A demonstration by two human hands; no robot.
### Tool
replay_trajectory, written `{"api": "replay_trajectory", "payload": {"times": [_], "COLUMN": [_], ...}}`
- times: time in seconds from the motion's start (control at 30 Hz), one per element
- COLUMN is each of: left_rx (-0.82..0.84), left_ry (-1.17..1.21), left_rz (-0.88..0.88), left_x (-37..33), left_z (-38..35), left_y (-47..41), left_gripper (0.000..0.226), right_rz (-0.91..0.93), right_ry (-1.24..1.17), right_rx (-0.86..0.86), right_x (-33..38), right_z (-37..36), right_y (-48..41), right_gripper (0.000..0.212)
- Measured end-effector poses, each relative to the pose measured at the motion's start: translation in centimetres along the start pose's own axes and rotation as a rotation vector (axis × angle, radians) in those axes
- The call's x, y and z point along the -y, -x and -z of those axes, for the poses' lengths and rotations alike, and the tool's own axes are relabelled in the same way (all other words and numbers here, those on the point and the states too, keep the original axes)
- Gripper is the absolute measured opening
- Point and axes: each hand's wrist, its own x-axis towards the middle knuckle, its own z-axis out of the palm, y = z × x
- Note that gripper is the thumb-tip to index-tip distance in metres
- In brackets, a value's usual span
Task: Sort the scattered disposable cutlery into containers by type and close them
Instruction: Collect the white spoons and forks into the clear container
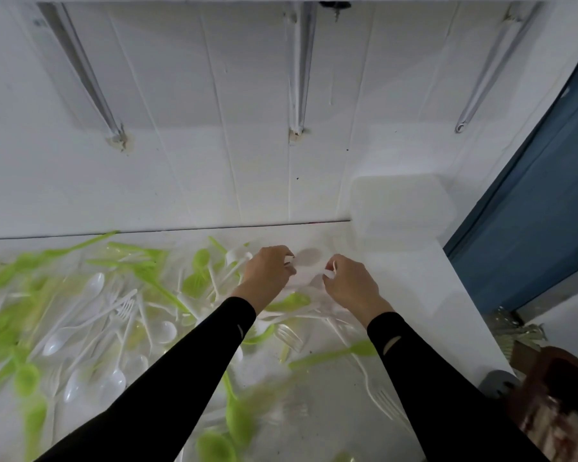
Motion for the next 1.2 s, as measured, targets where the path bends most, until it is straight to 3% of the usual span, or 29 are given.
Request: {"api": "replay_trajectory", "payload": {"times": [0.27,0.37,0.47,0.53,0.6,0.67,0.8,0.93,1.2], "left_rx": [0.062,0.082,-0.006,-0.026,-0.049,-0.075,-0.006,0.135,0.069], "left_ry": [0.310,0.610,0.626,0.728,0.642,0.632,0.852,0.759,0.769], "left_rz": [0.044,0.018,0.032,0.017,-0.011,0.009,0.129,0.199,0.134], "left_x": [0.1,1.7,3.2,3.6,3.2,2.6,2.6,2.6,2.3], "left_z": [4.1,5.8,6.9,7.0,7.2,7.3,6.6,5.6,5.6], "left_y": [3.2,5.6,7.7,9.0,10.3,11.1,12.3,13.4,14.2], "left_gripper": [0.019,0.022,0.012,0.010,0.012,0.020,0.023,0.028,0.017], "right_rz": [0.379,0.443,0.358,0.277,0.215,0.179,0.205,0.237,0.242], "right_ry": [-0.168,-0.266,-0.528,-0.677,-0.739,-0.747,-0.741,-0.793,-0.740], "right_rx": [-0.149,-0.128,-0.123,-0.037,0.065,0.072,0.039,0.024,0.027], "right_x": [2.0,3.2,4.7,5.5,6.1,6.2,5.8,5.2,4.6], "right_z": [0.8,1.3,2.1,2.6,2.7,2.7,2.9,2.4,1.6], "right_y": [1.3,2.5,3.4,4.1,5.0,6.0,7.7,9.2,9.6], "right_gripper": [0.008,0.009,0.017,0.016,0.009,0.012,0.020,0.020,0.019]}}
